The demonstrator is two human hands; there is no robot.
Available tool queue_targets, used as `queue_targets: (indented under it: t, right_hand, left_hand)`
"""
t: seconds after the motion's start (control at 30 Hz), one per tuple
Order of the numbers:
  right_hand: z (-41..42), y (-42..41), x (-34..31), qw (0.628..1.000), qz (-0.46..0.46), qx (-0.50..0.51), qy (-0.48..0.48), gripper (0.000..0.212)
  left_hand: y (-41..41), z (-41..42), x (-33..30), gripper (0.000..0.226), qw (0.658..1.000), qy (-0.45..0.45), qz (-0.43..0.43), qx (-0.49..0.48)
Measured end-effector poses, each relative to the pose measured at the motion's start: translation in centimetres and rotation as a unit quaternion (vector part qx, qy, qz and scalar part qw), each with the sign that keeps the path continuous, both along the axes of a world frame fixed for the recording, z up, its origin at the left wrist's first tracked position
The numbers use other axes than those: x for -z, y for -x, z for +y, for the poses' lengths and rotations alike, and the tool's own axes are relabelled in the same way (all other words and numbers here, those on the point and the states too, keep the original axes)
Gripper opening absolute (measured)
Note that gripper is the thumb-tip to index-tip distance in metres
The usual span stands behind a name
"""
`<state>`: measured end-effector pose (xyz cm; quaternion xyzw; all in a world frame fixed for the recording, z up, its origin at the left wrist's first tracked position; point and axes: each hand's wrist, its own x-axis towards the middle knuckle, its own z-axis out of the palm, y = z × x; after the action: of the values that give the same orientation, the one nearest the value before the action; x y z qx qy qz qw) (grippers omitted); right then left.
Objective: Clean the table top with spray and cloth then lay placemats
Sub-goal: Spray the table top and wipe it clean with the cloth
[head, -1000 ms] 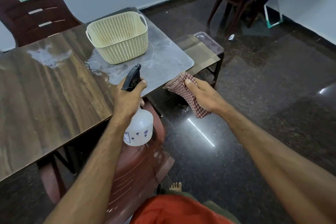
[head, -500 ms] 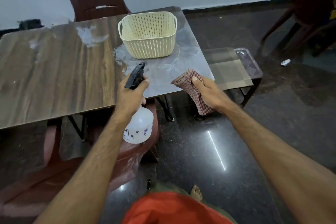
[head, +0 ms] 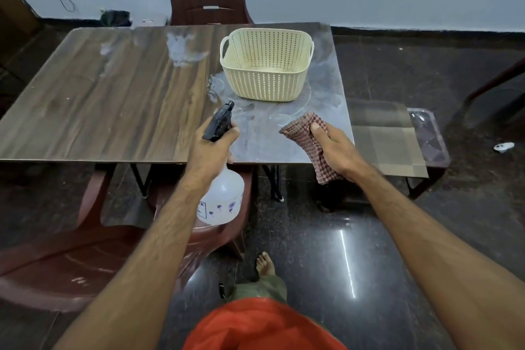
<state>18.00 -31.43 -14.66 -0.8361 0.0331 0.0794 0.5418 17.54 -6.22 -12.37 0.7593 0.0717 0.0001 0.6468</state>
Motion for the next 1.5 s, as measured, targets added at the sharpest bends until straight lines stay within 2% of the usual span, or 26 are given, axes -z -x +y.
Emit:
queue_targets:
  t: [0.17,0.37,0.43,0.53,0.73,0.87,1.0,1.27,1.4,1.5]
  right_hand:
    - [-0.6,-4.5,-0.2,1.000,0.000,-0.005,-0.002,0.030]
    - [-0.8,-11.6,-1.4,1.000,0.000,0.000,0.002,0.034]
    - [-0.8,-14.3,-2.2,1.000,-0.013,-0.001,0.000,0.035]
    - [-0.9,-18.4,-3.1,1.000,-0.018,0.001,0.014,0.046]
    - [-1.0,-27.3,-5.0,0.998,-0.024,-0.025,0.051,0.035]
    - [-0.7,-33.7,-4.5,0.992,-0.036,-0.068,0.096,0.034]
    - [0.0,-38.7,-3.1,0.980,-0.041,-0.142,0.134,0.039]
    - [1.1,-43.4,4.7,0.937,-0.081,-0.219,0.258,0.036]
    - [1.7,-43.1,7.9,0.887,-0.067,-0.313,0.333,0.034]
    - [2.1,-42.6,9.6,0.839,0.019,-0.378,0.390,0.041]
  left_hand:
    - [-4.6,-0.1,1.1,0.016,0.999,0.016,0.015,-0.027]
    - [-11.6,0.2,0.4,0.028,0.999,0.034,0.020,-0.025]
    - [-14.1,0.1,-0.6,0.036,0.999,0.026,0.002,-0.025]
    - [-17.9,-0.3,-2.4,0.031,0.999,0.022,-0.022,-0.027]
    - [-26.3,-1.4,-5.8,0.043,0.996,-0.001,-0.084,-0.030]
    - [-31.2,-3.4,-6.6,0.018,0.988,-0.027,-0.152,-0.028]
    - [-35.8,-5.5,-5.4,0.014,0.986,-0.042,-0.153,-0.045]
    - [-40.8,-7.2,2.8,0.029,0.990,-0.080,-0.100,-0.062]
    - [-41.1,-6.7,6.2,0.035,0.980,-0.172,-0.058,-0.076]
    - [-41.1,-5.9,8.4,0.039,0.977,-0.195,-0.047,-0.074]
